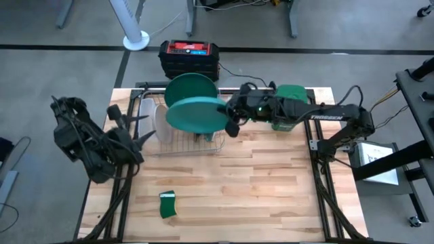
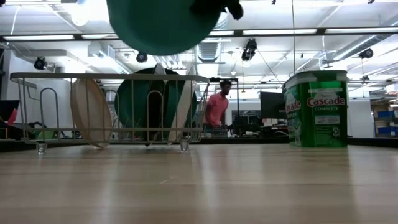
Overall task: Sort dishes
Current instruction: Put the light blue plate on the dish rack, then return to Home Position
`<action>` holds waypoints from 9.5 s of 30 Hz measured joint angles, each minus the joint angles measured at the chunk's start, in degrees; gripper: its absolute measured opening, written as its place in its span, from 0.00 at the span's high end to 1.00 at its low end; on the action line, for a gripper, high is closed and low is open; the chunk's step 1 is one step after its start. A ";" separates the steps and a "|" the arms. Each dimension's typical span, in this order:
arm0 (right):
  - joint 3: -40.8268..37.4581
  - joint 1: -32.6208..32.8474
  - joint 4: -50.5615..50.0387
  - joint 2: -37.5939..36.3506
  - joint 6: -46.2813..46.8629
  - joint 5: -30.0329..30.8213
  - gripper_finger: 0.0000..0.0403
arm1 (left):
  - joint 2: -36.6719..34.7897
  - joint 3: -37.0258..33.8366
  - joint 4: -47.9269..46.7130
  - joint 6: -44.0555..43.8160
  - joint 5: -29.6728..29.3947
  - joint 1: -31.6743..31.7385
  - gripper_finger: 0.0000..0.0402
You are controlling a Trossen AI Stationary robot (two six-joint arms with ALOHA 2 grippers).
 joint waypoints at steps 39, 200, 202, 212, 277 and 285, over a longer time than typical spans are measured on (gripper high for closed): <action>-4.75 5.56 10.71 10.49 0.65 6.78 0.67 | 0.49 -0.22 0.48 -0.87 -0.25 0.07 0.42; -71.11 5.80 47.63 -55.32 -19.36 1.67 0.16 | -55.34 -53.96 73.80 56.40 -5.82 15.91 0.65; -72.72 5.74 47.30 -55.82 -19.30 4.49 0.16 | -55.68 -54.46 73.80 54.62 -12.57 15.91 0.81; -79.05 5.78 54.77 -56.46 -19.47 3.14 0.17 | -59.36 -57.06 71.29 50.09 -14.27 15.89 0.99; -81.60 14.02 35.80 -87.56 -25.77 0.75 0.42 | -39.06 -65.07 84.88 46.70 21.57 92.40 1.00; -81.60 14.02 35.77 -87.54 -23.92 0.74 0.44 | -37.94 -68.88 86.44 43.88 53.42 123.96 1.00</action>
